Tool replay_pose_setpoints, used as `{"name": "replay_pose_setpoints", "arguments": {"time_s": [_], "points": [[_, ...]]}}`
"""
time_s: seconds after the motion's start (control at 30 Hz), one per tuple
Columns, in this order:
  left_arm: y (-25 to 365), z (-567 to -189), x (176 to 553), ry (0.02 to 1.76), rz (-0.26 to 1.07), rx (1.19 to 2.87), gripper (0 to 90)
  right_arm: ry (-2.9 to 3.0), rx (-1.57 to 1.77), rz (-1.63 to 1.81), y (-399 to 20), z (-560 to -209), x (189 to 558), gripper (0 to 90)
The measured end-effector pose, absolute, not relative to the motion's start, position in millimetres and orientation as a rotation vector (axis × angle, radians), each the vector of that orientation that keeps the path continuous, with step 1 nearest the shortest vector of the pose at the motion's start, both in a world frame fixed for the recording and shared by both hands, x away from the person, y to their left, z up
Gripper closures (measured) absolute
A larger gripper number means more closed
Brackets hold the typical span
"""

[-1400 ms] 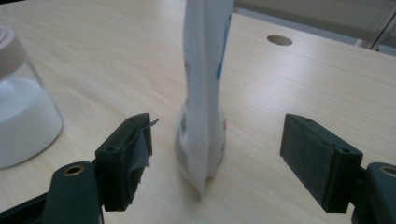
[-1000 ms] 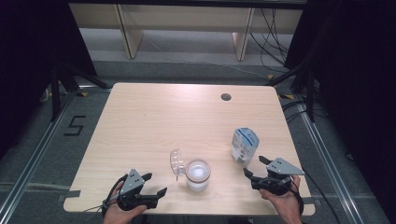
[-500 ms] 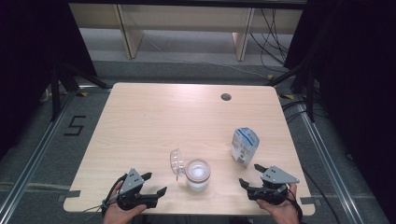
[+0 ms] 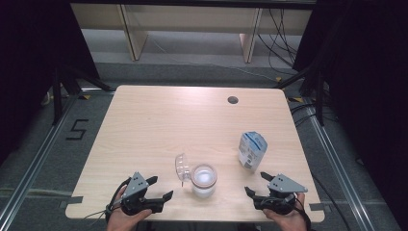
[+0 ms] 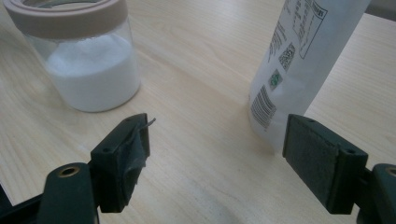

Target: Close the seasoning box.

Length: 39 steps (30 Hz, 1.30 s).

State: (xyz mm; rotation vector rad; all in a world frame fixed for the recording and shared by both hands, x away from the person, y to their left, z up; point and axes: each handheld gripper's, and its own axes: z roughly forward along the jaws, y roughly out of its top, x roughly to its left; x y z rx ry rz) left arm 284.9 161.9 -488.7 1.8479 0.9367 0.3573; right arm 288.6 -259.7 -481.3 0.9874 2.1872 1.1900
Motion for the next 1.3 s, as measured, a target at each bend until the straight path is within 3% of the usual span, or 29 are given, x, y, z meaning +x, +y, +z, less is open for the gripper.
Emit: {"name": "replay_pose_setpoints", "arguments": {"time_s": [0.4, 0.83, 0.97, 1.3], "points": [[159.8, -468.1, 292.5, 0.946, 0.373, 1.794, 23.5, 2.181, 1.012, 1.206, -259.4, -481.3, 285.8, 24.9], [152.8, -458.4, 298.0, 0.933, 0.387, 1.803, 37.1, 2.188, 1.012, 1.207, -259.7, -480.1, 280.8, 26.1], [149.5, -457.1, 298.4, 0.897, 0.392, 1.824, 44.8, 2.179, 0.998, 1.199, -260.9, -480.2, 280.5, 26.5], [146.0, -455.3, 296.2, 0.816, 0.429, 1.842, 76.9, 2.182, 1.010, 1.209, -259.9, -480.1, 278.2, 26.8]]}}
